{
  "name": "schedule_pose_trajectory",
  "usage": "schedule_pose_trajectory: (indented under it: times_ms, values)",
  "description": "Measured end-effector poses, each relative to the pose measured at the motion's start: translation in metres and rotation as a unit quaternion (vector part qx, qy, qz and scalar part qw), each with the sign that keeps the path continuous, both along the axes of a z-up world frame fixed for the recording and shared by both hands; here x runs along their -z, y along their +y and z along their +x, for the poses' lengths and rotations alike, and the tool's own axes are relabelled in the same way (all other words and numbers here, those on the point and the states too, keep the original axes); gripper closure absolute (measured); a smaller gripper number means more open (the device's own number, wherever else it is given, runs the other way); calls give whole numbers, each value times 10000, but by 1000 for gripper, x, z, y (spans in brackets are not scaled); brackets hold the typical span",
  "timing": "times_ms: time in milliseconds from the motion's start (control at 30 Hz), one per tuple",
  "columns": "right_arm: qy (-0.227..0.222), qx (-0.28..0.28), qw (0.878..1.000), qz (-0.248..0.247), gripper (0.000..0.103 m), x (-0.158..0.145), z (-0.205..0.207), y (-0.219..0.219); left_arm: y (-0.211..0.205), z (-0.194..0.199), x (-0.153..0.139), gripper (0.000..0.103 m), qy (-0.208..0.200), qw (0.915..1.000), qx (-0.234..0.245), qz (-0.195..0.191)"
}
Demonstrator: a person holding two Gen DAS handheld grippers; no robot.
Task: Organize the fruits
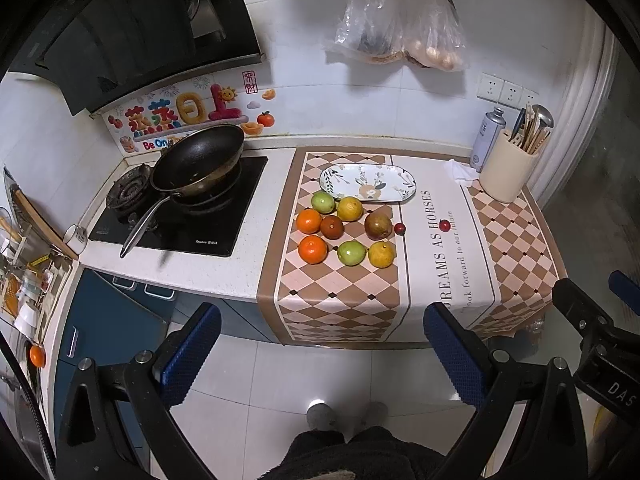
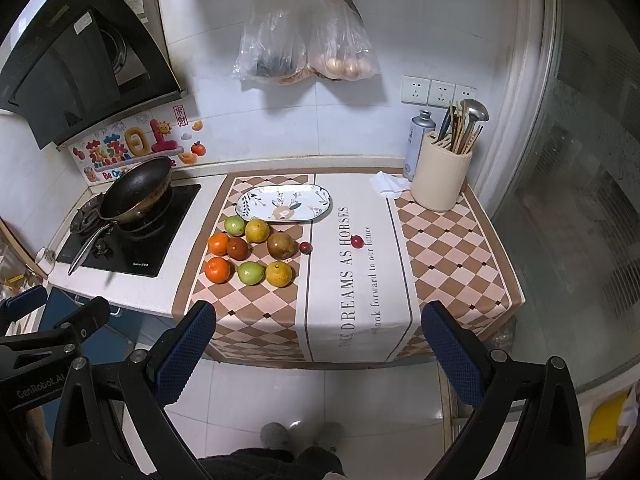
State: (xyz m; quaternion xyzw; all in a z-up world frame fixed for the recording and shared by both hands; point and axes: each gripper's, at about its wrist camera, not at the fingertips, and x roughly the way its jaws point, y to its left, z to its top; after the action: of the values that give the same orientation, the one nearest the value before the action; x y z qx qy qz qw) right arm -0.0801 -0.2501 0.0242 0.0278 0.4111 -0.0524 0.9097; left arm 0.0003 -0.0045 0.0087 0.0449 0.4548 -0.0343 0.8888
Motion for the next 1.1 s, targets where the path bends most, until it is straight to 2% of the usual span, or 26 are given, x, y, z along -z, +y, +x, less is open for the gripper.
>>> schedule_pose_trajectory:
  times_ms: [67,1100]
  values:
    - [-10,26,10000,-3,0,-11,-2,3,0,1,-1,0,-3,10000,-8,1]
    - [-59,23,10000,-35,0,-13,10,7,8,14,-1,0,-50,9999,-38,-80]
